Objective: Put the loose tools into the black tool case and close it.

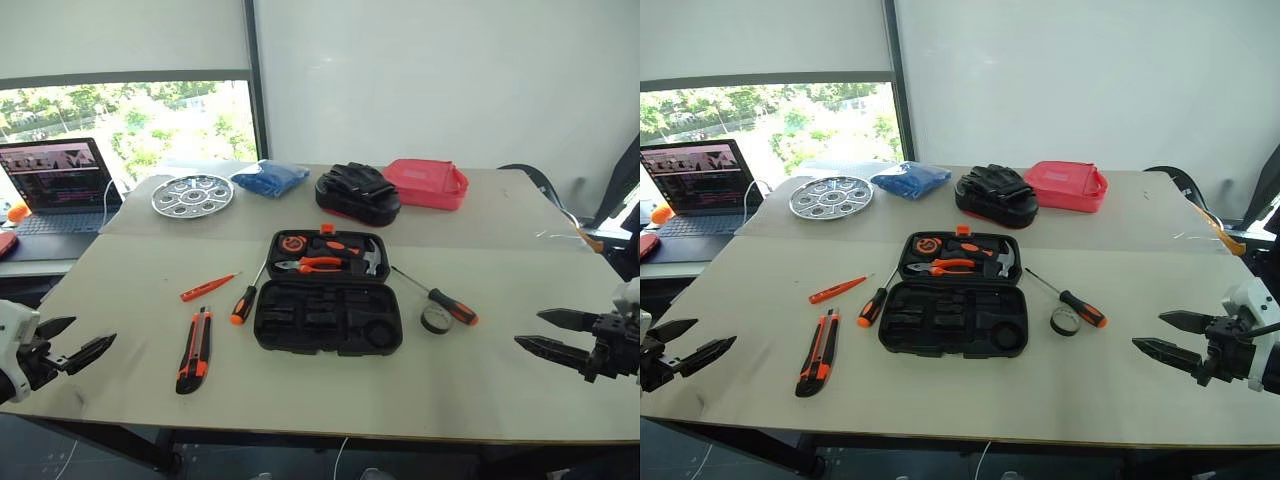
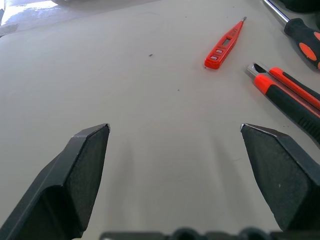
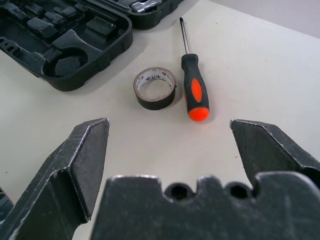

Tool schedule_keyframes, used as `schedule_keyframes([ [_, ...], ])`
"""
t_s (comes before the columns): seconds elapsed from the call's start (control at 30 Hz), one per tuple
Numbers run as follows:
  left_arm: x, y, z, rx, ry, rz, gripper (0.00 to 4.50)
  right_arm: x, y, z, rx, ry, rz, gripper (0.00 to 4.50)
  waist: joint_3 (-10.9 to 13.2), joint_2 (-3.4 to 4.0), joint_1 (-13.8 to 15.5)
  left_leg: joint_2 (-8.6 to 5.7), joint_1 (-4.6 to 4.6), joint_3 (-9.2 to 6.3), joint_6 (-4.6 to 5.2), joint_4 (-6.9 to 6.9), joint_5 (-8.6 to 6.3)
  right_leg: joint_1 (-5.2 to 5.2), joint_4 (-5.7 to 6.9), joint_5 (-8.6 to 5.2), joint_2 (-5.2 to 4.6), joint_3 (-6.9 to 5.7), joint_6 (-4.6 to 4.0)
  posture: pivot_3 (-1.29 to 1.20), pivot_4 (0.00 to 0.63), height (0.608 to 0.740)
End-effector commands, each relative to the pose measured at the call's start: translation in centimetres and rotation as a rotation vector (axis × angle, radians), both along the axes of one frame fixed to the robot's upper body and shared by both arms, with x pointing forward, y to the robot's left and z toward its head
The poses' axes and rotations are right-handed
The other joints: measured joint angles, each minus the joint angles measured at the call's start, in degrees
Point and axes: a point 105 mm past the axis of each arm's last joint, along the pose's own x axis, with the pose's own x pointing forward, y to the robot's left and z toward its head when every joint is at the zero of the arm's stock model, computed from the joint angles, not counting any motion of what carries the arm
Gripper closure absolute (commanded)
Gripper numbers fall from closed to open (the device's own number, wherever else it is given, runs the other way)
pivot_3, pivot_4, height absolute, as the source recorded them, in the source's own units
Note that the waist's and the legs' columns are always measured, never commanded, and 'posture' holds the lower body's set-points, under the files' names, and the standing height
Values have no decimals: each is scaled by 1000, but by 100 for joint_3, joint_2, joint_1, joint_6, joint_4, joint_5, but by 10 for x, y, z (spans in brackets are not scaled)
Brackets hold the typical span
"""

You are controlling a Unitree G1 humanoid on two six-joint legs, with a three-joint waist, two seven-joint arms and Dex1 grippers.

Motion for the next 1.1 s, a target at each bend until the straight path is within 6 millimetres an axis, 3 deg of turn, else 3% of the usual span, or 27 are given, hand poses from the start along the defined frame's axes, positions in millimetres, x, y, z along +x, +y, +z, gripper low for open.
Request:
schedule_keyframes([
  [0.03, 4, -4, 11, 41, -25, -16, 0, -1, -1, 13, -22, -61, 0, 14, 0, 0, 2, 0, 0, 0, 0, 0, 0, 0, 0, 0, 0, 0, 0, 0, 150, 740],
  [0.4, 16, -23, 14, 1, -30, -54, 0, 1, -5, 14, -78, -77, -44, 14, 0, 0, 8, -1, -1, 0, 0, 1, 0, 1, 0, 0, -1, 1, 1, 0, 150, 740],
  [0.6, 33, -53, 24, 53, 7, -187, 0, 5, 12, 36, -85, -159, -29, 14, 0, 0, 13, -8, -2, -1, 0, 4, 0, 1, 3, 1, 1, 2, 2, 0, 150, 740],
  [0.83, 47, -99, 29, 20, 198, -269, 0, -3, 52, 52, -84, -186, 84, 14, 0, 0, 12, -10, -8, -9, 0, 4, 0, -1, 5, 1, 2, 1, 6, 0, 150, 740],
  [1.1, 74, -130, 28, -46, 434, -12, 0, -15, 114, 67, -102, -280, 270, 14, 6, -11, 13, -19, -12, -30, 0, 16, 0, 1, 19, 0, 6, -1, 12, 0, 150, 740],
])
